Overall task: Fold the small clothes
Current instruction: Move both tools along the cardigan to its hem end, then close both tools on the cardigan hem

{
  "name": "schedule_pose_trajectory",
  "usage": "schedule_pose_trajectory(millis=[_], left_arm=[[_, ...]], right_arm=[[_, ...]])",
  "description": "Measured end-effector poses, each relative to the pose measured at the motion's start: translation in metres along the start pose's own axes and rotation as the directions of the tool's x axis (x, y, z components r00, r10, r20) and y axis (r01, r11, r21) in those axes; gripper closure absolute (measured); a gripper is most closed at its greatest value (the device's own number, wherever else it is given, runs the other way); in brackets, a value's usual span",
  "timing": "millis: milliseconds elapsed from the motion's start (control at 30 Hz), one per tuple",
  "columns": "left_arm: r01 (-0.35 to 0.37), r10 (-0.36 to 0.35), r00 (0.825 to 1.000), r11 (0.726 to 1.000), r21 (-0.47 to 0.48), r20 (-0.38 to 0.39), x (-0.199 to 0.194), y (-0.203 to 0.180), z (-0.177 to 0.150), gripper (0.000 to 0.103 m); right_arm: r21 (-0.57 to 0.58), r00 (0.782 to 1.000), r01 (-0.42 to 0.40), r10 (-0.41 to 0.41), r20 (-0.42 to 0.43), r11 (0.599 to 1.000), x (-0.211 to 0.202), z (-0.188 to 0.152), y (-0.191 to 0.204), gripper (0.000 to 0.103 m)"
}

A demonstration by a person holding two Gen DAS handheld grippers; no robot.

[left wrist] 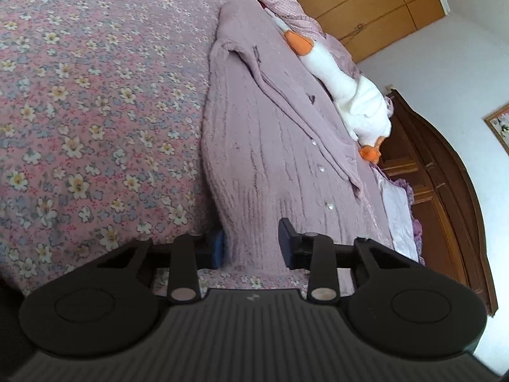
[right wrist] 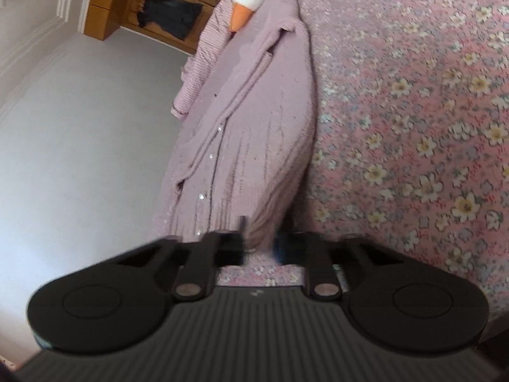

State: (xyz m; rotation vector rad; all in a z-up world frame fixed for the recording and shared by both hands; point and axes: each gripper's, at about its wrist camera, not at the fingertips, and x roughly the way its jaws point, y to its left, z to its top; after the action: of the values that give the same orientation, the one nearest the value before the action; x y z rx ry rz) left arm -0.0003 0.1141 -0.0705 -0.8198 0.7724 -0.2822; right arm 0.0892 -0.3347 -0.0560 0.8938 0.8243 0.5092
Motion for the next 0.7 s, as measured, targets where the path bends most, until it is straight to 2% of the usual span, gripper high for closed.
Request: schedule_pose_trajectory(millis=[33, 67, 100, 233, 367, 700], left_arm=[[-0.003, 0.003, 1.0, 1.0, 0.003, -0.004, 0.0, 0.0, 0.0, 0.075], [-0.003, 0.003, 1.0, 1.0, 0.012, -0.011, 0.0, -0.001, -0.001, 0.087], [-0.009, 0.009, 1.0, 1.0, 0.03, -0.011, -0.001, -0.004, -0.002, 0.092], [-0.017, 0.016, 1.0, 0.996, 0.093, 0.02, -0.005, -0.015, -0.005, 0.094], [0.012, -0.016, 0.999, 0.997, 0.073, 0.051, -0.013, -0.015, -0.004, 0.094], [0.136, -0.141, 0.977, 0.99, 0.042, 0.162, -0.03, -0.028, 0.016, 0.094]], right_arm=[[-0.009, 1.0, 0.006, -0.006, 0.004, 1.0, -0.002, -0.001, 0.001, 0.092], [-0.013, 1.0, 0.004, -0.004, 0.008, 1.0, -0.004, -0.002, 0.001, 0.093], [-0.012, 1.0, -0.003, 0.003, 0.014, 1.0, -0.006, -0.002, 0.001, 0.093], [-0.013, 0.999, 0.011, -0.011, 0.03, 1.0, -0.009, -0.003, 0.003, 0.094], [-0.046, 0.999, 0.011, -0.009, 0.05, 0.999, -0.014, -0.004, 0.008, 0.095], [-0.207, 0.987, -0.126, 0.143, 0.069, 0.97, -0.001, 0.022, 0.05, 0.095]])
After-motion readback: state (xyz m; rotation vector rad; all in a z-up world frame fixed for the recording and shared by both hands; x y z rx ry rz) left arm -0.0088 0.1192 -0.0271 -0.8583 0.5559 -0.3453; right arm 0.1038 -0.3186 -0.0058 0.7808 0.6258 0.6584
